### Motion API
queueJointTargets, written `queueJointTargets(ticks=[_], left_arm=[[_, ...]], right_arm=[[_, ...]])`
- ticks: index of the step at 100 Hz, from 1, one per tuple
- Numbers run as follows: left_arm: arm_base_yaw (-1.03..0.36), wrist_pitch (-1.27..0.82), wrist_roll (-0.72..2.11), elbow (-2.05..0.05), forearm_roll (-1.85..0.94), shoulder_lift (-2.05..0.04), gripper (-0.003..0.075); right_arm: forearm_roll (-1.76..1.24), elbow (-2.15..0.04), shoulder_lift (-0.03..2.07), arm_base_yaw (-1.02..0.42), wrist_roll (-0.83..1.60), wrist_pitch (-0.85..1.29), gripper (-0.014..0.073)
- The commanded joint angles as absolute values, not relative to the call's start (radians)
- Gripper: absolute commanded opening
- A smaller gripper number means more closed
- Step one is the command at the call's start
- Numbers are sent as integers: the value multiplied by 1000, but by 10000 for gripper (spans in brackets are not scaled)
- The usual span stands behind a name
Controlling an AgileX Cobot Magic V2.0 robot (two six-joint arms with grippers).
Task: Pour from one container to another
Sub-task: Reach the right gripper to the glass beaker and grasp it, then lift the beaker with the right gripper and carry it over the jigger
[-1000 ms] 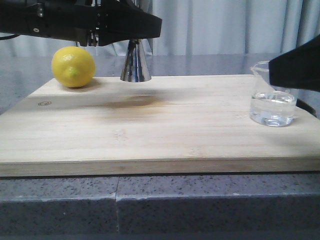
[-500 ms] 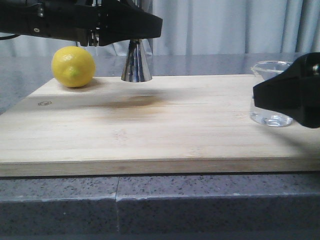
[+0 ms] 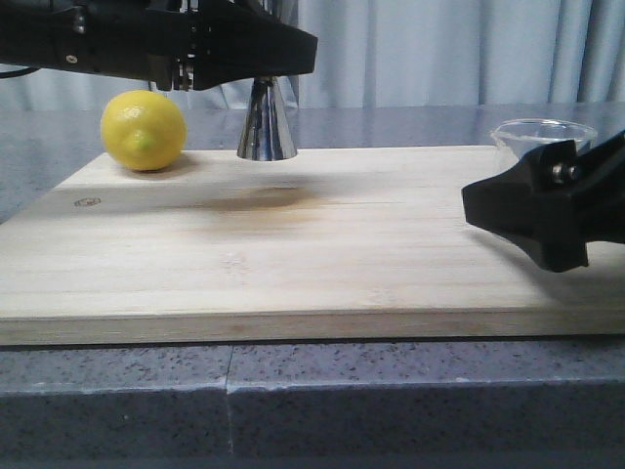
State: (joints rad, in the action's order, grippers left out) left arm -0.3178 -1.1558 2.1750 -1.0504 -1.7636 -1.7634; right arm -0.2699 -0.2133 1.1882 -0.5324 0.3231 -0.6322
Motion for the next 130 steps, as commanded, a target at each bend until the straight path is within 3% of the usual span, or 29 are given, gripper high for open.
queueJointTargets(ticks=[1,26,54,86,130], left_arm=[[-314,-1251,2167,-1072,-1848,-1712,220],[-314,-1251,2167,-1072,-1848,-1712,220],[-314,-1251,2167,-1072,-1848,-1712,220],[-314,-1251,2167,-1072,-1848,-1712,220],[-314,-1251,2167,-1072,-1848,-1712,220]], right_arm=[[-247,-238,1186,-534,318,-739,626],[-247,-238,1193,-534,312,-744,413],[-246,-238,1193,-534,312,-742,258],[-252,-286,1156,-534,312,-672,245],[-225,-700,1063,-534,314,-102,245]])
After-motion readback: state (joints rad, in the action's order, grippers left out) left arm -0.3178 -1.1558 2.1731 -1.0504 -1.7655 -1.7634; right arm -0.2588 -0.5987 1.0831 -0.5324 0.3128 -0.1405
